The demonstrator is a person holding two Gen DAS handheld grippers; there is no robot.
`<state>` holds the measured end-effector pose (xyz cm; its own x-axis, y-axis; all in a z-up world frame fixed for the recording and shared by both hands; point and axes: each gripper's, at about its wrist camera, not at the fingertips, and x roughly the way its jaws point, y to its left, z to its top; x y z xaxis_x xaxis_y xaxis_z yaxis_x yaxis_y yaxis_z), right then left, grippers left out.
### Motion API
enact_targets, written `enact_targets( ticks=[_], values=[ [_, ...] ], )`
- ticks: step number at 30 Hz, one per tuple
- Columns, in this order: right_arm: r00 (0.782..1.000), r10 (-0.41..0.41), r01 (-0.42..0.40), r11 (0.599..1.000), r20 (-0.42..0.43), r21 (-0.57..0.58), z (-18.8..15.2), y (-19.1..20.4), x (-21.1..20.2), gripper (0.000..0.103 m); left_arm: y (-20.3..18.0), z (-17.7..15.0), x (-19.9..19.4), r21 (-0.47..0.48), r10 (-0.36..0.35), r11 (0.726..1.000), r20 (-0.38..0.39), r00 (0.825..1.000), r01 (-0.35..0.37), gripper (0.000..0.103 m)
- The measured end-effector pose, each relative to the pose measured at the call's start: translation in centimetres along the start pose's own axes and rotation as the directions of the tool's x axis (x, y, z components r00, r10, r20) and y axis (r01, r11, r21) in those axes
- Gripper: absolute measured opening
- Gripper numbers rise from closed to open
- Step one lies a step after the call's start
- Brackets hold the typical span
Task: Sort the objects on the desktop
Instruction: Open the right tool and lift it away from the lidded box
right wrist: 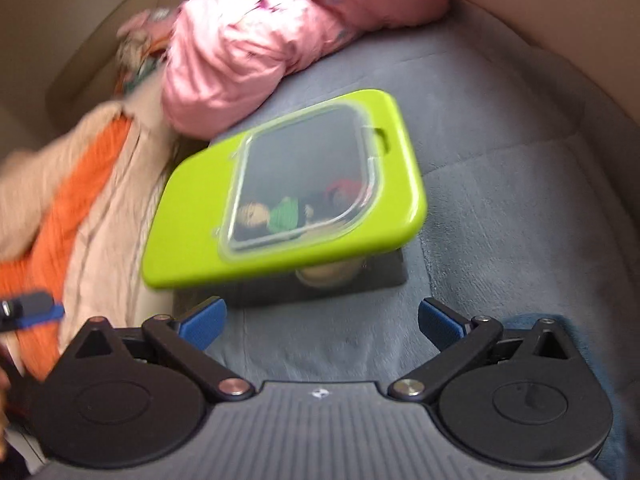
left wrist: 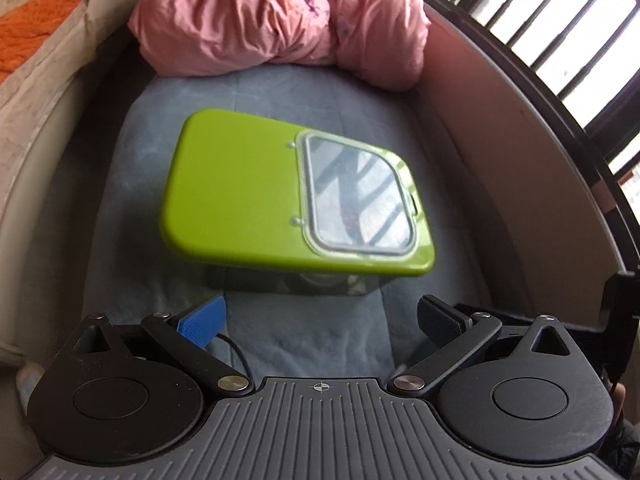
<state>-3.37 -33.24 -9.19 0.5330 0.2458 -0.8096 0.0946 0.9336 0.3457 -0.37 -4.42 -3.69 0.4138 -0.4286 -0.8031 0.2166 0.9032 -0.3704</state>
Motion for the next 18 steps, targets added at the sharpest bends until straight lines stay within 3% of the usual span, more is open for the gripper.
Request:
enact_targets(
  ticks=[4, 7, 9, 13, 14, 18],
  values=[
    [0.999, -0.046, 0.046, 0.999, -0.003, -0.009, 1.0, 3.4, -2.1, 0.103, -2.3, -0.4, -2.7, 0.036, 0.019, 0.999, 0.006, 1.0, -0.02, 0.103],
    [1.0, -0.021, 0.021, 1.0, 0.012, -0.011, 2.1, 5.8, -4.0, 0.103, -2.8, -0.7, -5.1, 0.023, 0.021, 0.999, 0.079, 0.997, -0.023, 0.103],
    [0.999, -0.029, 0.033, 0.996, 0.045, -0.087, 2.3, 7.8, -5.1, 0.103, -2.8, -0.8, -5.8, -0.001, 0.026, 1.0, 0.119, 0.993, -0.026, 0.103],
    [0.966, -0.214, 0.233, 0.963, 0.143, -0.138, 2.1, 11.4, -5.9, 0.103, -2.4, -1.3, -6.0, -0.043, 0.016, 0.999, 0.128, 0.992, -0.01, 0.103],
    [0.963, -0.225, 0.245, 0.961, 0.148, -0.128, 2.1, 11.6, -6.1, 0.103, -2.3, -1.4, -5.8, -0.045, 0.012, 0.999, 0.113, 0.994, -0.007, 0.103],
    [0.986, -0.153, 0.158, 0.986, 0.068, -0.063, 2.1, 10.6, -6.0, 0.103, -1.9, -1.4, -5.9, -0.058, 0.047, 0.997, 0.077, 0.996, -0.042, 0.103]
  ],
)
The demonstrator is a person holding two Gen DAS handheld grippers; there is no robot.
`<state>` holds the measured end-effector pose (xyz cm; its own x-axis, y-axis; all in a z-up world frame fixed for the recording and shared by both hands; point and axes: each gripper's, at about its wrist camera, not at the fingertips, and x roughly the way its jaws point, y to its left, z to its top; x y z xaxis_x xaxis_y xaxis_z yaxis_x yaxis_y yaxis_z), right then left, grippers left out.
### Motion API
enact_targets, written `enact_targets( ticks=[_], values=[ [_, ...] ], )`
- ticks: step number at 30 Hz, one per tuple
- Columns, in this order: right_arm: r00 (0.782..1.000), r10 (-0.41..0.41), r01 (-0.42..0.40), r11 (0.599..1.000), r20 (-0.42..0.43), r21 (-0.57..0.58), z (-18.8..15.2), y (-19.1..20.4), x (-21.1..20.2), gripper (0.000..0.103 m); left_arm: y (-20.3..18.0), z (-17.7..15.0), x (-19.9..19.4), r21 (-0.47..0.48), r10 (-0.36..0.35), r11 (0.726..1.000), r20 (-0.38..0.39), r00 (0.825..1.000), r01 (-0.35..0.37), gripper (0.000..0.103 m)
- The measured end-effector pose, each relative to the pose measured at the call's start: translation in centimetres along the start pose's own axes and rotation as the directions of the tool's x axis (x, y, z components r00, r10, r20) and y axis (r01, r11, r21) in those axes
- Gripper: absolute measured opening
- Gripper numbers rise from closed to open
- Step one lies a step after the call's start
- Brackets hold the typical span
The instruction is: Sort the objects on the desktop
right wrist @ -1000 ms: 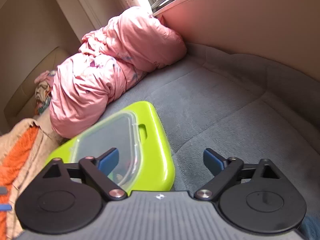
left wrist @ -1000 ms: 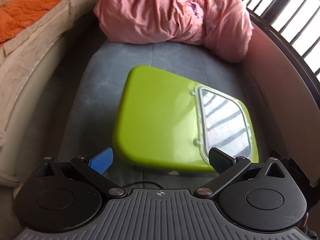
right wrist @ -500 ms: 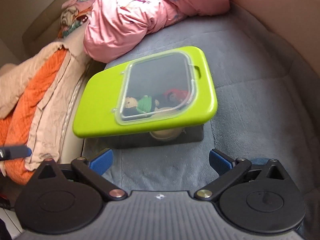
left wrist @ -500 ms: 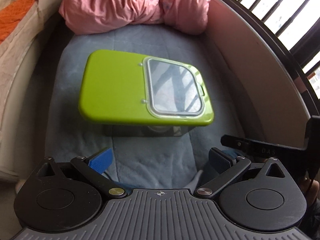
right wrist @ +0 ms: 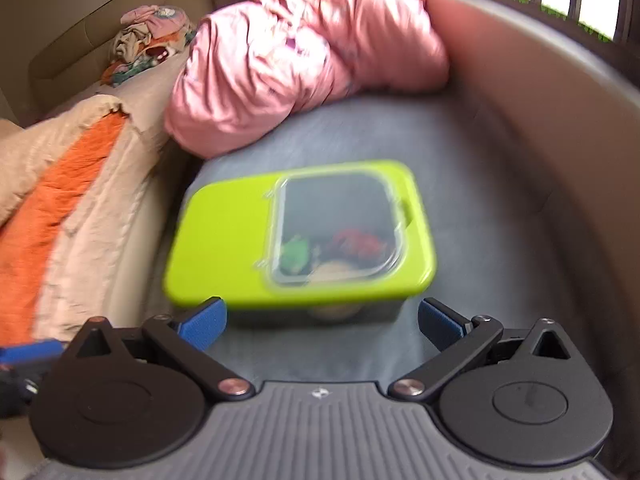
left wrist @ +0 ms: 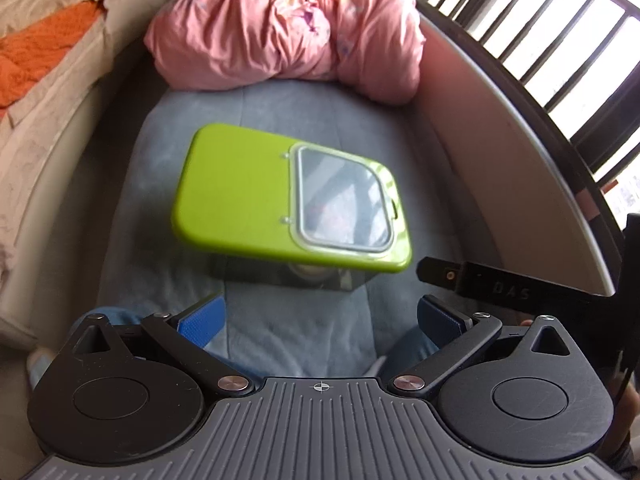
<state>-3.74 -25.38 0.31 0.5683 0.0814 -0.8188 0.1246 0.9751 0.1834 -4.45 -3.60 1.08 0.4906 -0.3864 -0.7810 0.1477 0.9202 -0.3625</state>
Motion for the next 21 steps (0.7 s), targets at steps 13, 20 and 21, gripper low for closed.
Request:
enact_targets(
  ticks=[13, 20, 21],
  values=[
    [0.998, 0.007, -0.009, 1.0, -0.065, -0.02, -1.1, 0.8, 0.2, 0.103, 0.2, -0.1, 0.9, 0.019, 0.039, 0.999, -0.045, 0.998, -0.038, 0.103],
    [0.996, 0.028, -0.03, 0.999, -0.085, -0.028, -1.7, 1.3, 0.6, 0.103, 0.7, -0.1, 0.8, -0.02, -0.024, 1.0, -0.036, 0.999, 0.023, 0.103],
    [0.996, 0.028, -0.03, 0.999, -0.083, -0.031, -1.7, 1.4, 0.6, 0.103, 0.8, -0.2, 0.9, -0.024, -0.015, 1.0, -0.04, 0.999, 0.014, 0.103]
  ],
)
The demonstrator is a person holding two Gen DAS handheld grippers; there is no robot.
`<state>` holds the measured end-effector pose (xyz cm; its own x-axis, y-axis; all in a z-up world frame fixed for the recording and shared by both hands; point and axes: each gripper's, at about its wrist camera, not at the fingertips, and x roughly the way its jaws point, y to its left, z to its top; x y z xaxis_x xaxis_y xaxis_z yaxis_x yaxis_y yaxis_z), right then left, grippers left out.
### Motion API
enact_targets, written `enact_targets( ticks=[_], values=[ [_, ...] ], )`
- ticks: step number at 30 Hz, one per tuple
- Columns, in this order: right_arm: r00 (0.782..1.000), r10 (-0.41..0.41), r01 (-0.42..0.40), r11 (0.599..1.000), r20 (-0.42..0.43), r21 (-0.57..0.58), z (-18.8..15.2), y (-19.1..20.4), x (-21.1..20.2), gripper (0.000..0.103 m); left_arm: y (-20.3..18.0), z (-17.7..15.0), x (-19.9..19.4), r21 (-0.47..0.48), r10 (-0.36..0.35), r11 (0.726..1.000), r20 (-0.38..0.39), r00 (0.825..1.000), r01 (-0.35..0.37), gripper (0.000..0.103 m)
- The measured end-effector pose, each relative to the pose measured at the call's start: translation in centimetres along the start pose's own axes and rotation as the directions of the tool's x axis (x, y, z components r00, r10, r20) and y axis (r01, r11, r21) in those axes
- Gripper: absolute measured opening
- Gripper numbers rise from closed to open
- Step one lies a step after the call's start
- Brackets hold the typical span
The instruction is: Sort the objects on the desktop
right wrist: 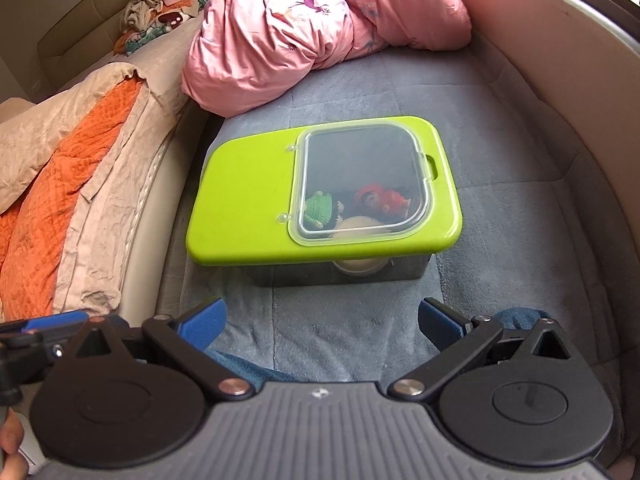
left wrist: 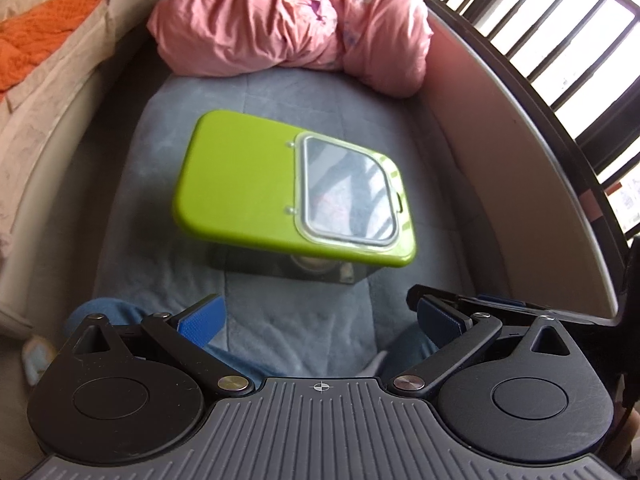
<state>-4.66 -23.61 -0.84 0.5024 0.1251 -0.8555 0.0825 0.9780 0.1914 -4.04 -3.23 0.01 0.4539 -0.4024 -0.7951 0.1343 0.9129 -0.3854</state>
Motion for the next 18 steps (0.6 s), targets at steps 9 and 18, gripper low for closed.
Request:
enact_targets(
  ticks=[9, 18],
  values=[
    [1.0, 0.007, -0.007, 1.0, -0.008, 0.007, -0.1, -0.36, 0.45, 0.103, 0.94, -0.17, 1.03, -0.048, -0.001, 0.999, -0.045, 0.999, -0.001, 0.103],
    [1.0, -0.004, 0.004, 1.0, 0.0, -0.003, -0.35, -0.23, 0.45, 0.103, 0.31, -0.03, 0.85, -0.014, -0.011, 1.0, -0.021, 1.0, 0.011, 0.103]
  ],
)
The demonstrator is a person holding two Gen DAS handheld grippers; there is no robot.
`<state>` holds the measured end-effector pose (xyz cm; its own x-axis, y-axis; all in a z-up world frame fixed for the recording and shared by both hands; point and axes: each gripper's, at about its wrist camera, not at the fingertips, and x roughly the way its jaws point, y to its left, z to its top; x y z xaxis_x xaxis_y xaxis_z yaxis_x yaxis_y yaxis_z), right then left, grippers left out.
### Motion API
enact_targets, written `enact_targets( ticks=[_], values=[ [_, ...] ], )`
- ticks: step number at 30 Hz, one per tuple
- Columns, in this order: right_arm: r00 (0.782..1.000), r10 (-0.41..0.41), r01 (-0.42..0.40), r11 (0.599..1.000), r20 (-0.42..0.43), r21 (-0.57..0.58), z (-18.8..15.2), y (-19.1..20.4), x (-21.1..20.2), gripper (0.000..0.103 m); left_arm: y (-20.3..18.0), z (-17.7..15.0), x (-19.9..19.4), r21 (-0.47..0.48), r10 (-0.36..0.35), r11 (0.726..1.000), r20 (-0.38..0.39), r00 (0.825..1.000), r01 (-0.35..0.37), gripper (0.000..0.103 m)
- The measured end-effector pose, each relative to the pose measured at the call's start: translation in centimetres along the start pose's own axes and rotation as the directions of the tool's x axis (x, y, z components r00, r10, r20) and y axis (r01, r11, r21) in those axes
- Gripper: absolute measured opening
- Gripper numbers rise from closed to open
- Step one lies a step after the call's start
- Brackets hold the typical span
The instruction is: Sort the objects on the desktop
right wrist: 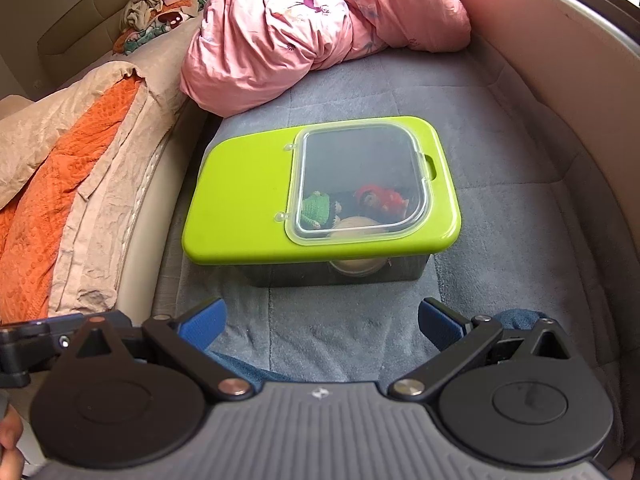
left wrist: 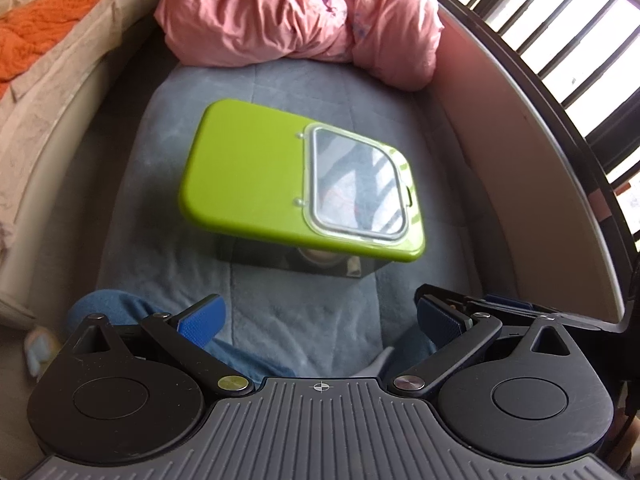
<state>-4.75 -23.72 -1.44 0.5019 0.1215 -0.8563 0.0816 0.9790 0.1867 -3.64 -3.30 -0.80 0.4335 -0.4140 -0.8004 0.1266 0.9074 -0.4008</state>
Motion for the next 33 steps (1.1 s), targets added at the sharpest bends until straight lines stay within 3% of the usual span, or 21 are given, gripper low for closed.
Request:
enact_targets(
  ticks=[17, 21, 26, 33],
  values=[
    [0.999, 0.017, -0.017, 1.0, -0.028, 0.005, -0.1, -0.5, 0.8, 0.103, -0.2, -0.2, 0.4, 0.02, 0.026, 0.999, 0.002, 1.0, -0.026, 0.103],
    [0.999, 0.012, -0.012, 1.0, -0.032, 0.005, -0.2, -0.5, 1.0, 0.103, -0.4, -0.2, 0.1, 0.036, 0.089, 0.995, 0.035, 0.995, -0.09, 0.103],
    [0.999, -0.022, 0.021, 1.0, -0.03, -0.014, -0.3, -0.3, 1.3, 0.103, -0.7, 0.0, -0.5, 0.069, 0.215, 0.973, 0.101, 0.971, -0.222, 0.103],
    [0.998, -0.026, 0.025, 1.0, -0.054, -0.015, -0.5, -0.2, 2.1, 0.103, -0.4, 0.2, -0.4, 0.06, 0.219, 0.973, 0.092, 0.971, -0.225, 0.103]
  ],
)
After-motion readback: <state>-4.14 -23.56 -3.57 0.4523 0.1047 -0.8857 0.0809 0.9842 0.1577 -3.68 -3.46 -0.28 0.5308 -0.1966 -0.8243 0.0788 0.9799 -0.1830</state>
